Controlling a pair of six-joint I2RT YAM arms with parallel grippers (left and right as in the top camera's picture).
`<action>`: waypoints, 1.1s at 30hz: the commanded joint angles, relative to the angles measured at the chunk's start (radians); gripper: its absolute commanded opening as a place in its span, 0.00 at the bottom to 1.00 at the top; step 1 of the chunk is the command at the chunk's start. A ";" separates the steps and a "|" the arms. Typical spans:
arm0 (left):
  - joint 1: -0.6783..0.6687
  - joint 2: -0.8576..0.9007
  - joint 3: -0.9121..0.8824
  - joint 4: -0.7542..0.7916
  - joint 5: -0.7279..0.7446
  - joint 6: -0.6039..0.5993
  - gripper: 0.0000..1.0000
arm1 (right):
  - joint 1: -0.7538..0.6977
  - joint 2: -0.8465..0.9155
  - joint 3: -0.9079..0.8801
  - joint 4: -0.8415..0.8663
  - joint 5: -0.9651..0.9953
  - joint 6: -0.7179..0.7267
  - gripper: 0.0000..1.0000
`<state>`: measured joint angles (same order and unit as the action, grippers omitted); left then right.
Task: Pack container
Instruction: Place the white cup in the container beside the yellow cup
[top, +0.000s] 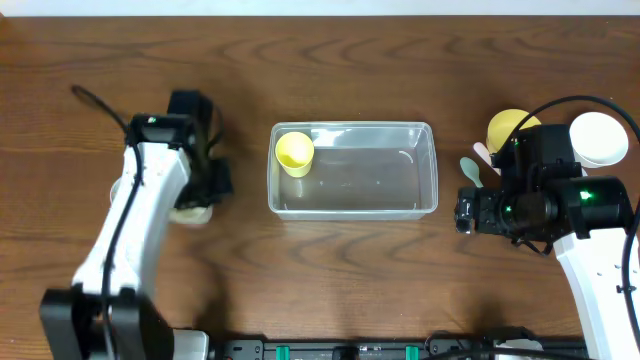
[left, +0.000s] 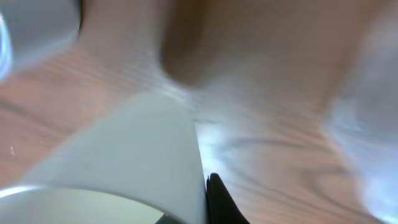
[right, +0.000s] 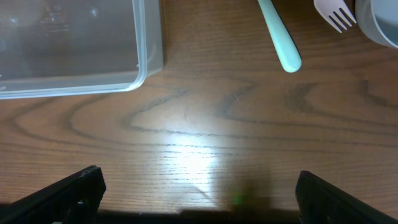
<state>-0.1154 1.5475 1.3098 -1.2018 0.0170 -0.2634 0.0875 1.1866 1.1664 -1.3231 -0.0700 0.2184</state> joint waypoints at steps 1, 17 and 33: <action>-0.137 -0.082 0.146 -0.029 -0.002 0.000 0.06 | -0.002 0.003 0.017 0.000 0.011 -0.014 0.99; -0.508 0.069 0.200 0.021 -0.002 -0.031 0.06 | -0.002 0.003 0.017 -0.004 0.011 -0.014 0.99; -0.514 0.293 0.199 0.082 -0.002 -0.026 0.06 | -0.002 0.003 0.017 -0.007 0.011 -0.014 0.99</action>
<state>-0.6289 1.8187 1.5097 -1.1198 0.0227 -0.2882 0.0875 1.1866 1.1664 -1.3270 -0.0700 0.2188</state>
